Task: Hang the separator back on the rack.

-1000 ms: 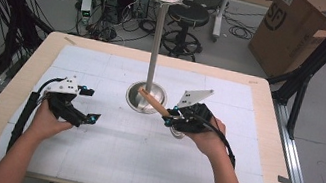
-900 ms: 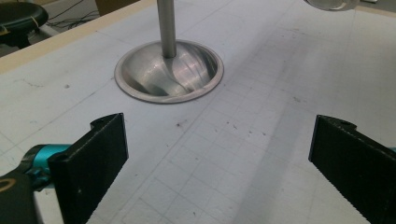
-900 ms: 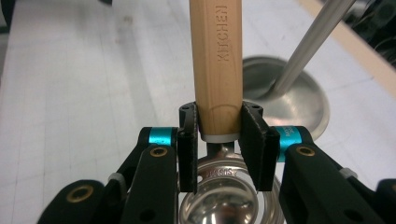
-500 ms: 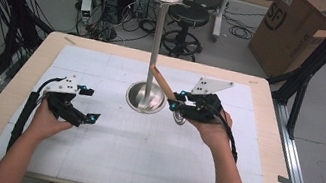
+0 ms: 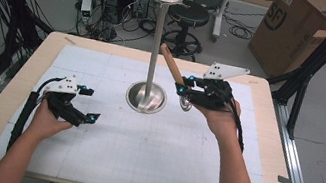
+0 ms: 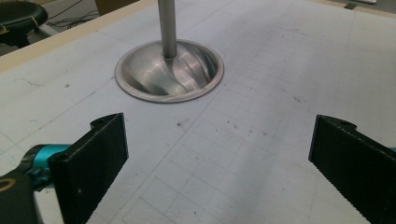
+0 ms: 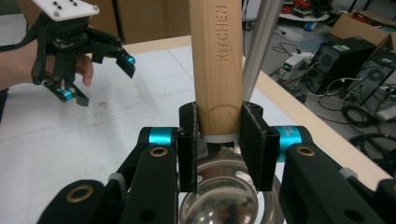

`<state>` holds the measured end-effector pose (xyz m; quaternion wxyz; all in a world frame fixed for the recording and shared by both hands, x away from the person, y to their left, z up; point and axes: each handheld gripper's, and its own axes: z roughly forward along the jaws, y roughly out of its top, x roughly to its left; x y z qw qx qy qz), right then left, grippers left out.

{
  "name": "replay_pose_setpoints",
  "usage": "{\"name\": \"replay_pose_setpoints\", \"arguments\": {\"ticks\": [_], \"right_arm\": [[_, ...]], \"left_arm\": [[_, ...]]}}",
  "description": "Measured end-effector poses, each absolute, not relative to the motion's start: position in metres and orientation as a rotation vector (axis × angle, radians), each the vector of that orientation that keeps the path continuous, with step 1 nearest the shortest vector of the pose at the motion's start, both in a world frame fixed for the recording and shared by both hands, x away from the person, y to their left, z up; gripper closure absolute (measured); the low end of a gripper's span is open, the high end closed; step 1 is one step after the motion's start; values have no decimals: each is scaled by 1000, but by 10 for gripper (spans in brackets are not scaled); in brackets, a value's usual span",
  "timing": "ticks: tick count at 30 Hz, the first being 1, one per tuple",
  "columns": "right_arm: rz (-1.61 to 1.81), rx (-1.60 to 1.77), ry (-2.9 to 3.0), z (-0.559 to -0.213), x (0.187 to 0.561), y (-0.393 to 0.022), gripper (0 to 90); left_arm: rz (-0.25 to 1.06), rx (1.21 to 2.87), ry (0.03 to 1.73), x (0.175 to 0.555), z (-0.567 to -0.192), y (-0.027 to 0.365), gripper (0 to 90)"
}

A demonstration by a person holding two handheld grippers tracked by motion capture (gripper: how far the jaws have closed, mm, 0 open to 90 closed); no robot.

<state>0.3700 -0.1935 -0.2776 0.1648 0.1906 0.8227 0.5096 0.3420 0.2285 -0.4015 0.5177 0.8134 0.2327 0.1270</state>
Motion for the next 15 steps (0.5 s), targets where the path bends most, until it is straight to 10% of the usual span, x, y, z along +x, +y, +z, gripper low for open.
{"name": "replay_pose_setpoints", "arguments": {"ticks": [15], "right_arm": [[1461, 556, 2273, -240, 380, -207, 689]], "left_arm": [[305, 1954, 557, 342, -402, 228, 52]]}}
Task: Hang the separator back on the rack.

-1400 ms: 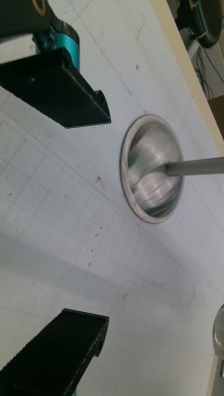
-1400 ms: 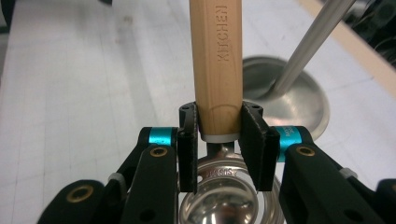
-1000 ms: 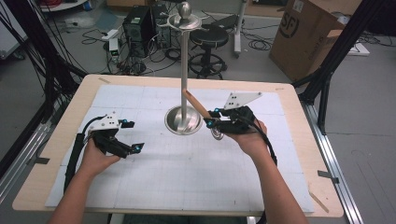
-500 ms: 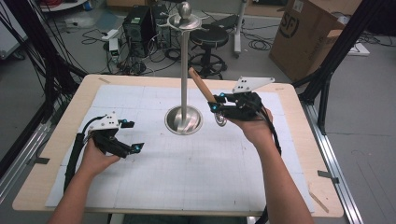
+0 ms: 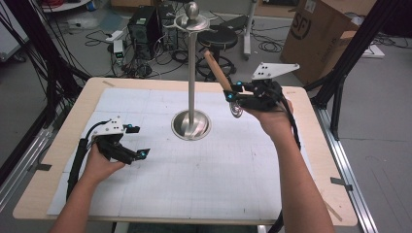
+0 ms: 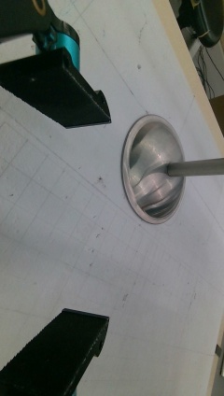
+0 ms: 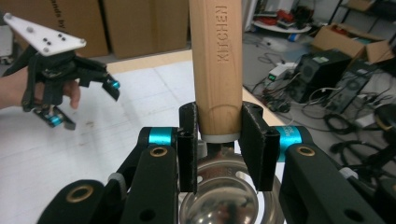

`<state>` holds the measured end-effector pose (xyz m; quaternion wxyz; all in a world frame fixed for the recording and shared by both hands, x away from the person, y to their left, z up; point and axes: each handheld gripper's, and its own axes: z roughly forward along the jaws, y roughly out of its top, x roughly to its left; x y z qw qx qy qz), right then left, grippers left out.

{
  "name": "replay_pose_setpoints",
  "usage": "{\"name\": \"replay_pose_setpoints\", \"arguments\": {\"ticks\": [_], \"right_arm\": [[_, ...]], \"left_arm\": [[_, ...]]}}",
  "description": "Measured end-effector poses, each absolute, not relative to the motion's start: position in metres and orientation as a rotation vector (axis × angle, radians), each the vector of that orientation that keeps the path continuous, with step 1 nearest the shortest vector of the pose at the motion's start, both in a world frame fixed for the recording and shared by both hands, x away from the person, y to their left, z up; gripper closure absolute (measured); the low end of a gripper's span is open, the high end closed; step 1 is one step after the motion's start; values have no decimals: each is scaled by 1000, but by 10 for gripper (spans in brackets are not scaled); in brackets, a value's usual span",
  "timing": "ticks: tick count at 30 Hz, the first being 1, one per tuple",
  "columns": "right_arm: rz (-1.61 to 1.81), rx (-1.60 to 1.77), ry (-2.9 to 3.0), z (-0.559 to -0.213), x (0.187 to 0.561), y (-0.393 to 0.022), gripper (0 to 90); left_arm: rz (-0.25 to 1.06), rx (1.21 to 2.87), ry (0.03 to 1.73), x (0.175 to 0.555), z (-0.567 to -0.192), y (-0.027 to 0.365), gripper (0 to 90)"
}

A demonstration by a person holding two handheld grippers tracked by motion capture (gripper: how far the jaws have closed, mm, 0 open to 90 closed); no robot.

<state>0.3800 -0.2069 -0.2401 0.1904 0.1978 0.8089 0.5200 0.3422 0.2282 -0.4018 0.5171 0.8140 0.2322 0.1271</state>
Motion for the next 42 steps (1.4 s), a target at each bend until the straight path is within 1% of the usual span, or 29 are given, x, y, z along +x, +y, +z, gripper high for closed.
{"name": "replay_pose_setpoints", "arguments": {"ticks": [10, 18, 30, 42], "right_arm": [[1470, 563, 2212, -212, 382, -214, 688], [1468, 609, 2183, -201, 389, -220, 688], [1447, 645, 2185, -200, 401, -218, 688], [1454, 621, 2223, -205, 407, -202, 688]], "left_arm": [[308, 1957, 551, 342, -401, 228, 52], [302, 1955, 557, 342, -401, 228, 52], [303, 1952, 556, 341, -401, 228, 52], [302, 1948, 560, 342, -401, 230, 53]]}}
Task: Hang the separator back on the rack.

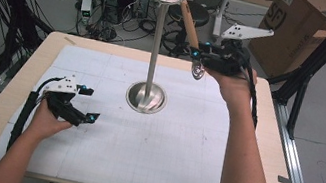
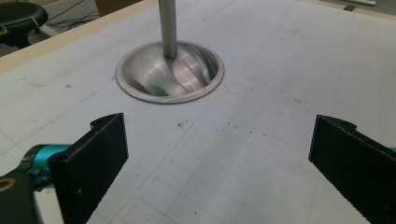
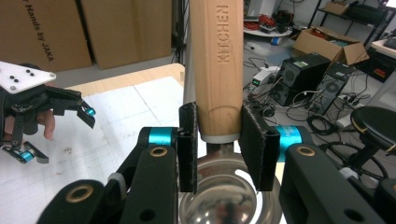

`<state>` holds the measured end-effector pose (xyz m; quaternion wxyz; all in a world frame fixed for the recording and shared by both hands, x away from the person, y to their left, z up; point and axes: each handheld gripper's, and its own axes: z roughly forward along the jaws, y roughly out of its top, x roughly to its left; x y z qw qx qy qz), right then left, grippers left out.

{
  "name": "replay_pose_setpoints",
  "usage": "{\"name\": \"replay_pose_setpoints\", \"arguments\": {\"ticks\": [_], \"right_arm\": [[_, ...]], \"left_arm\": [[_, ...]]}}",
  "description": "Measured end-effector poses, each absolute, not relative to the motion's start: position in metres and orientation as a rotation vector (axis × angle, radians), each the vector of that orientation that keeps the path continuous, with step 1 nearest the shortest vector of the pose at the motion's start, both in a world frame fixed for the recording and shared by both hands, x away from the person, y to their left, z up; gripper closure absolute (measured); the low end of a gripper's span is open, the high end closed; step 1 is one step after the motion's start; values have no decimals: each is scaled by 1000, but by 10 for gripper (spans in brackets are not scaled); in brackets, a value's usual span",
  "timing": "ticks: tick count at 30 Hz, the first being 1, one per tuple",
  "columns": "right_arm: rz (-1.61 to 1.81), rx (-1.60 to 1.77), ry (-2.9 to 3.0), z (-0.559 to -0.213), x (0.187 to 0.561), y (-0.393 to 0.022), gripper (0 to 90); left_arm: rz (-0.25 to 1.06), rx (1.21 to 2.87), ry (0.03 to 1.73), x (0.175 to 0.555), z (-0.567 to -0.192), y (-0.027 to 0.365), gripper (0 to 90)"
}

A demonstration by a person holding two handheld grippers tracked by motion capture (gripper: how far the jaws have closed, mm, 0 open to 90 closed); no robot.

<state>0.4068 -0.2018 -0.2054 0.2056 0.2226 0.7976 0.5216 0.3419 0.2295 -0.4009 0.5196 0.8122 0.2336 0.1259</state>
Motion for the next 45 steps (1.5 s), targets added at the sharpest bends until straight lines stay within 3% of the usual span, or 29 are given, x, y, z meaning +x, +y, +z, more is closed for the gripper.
{"name": "replay_pose_setpoints", "arguments": {"ticks": [24, 28, 45], "right_arm": [[1408, 620, 2257, -215, 417, -173, 680], [1392, 650, 2226, -215, 417, -172, 546], [1342, 579, 2262, -222, 393, -186, 434]], "left_arm": [[299, 1947, 561, 340, -402, 231, 52], [299, 1953, 562, 340, -402, 230, 52], [299, 1960, 562, 340, -403, 230, 53]]}}
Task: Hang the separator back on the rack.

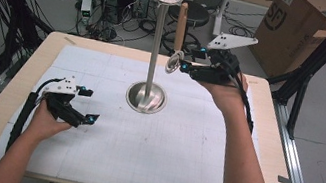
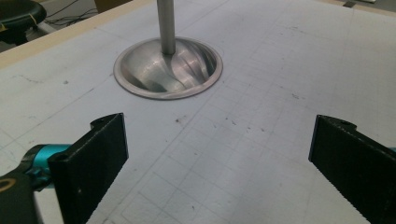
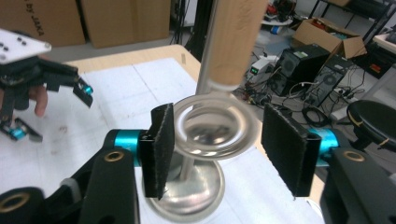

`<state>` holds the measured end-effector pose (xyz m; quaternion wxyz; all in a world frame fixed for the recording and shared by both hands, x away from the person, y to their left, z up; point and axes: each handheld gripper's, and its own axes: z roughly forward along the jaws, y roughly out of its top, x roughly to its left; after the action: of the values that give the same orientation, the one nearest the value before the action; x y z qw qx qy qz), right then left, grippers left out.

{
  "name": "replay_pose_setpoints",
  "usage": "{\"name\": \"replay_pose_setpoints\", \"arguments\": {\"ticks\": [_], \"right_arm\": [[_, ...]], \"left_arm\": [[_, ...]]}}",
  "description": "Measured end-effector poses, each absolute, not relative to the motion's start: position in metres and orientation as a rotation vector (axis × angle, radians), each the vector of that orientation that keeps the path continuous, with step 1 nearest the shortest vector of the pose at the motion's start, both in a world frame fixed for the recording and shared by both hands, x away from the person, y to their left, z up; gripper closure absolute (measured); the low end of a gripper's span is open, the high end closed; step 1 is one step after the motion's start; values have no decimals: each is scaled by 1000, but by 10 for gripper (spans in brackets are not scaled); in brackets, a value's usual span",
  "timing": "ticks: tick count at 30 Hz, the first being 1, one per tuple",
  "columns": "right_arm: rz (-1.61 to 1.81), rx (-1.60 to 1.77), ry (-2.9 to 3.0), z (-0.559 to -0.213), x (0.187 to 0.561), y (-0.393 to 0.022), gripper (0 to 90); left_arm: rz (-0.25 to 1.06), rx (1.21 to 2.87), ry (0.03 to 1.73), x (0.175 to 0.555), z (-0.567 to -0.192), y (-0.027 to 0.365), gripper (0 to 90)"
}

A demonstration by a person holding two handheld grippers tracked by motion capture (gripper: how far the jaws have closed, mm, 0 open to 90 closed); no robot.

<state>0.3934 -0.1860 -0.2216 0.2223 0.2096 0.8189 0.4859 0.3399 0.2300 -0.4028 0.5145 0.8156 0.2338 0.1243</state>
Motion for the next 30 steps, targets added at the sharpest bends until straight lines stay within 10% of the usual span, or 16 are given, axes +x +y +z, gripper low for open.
{"name": "replay_pose_setpoints", "arguments": {"ticks": [30], "right_arm": [[1409, 589, 2287, -264, 359, -223, 382]], "left_arm": [[299, 1960, 562, 340, -403, 230, 52]]}}
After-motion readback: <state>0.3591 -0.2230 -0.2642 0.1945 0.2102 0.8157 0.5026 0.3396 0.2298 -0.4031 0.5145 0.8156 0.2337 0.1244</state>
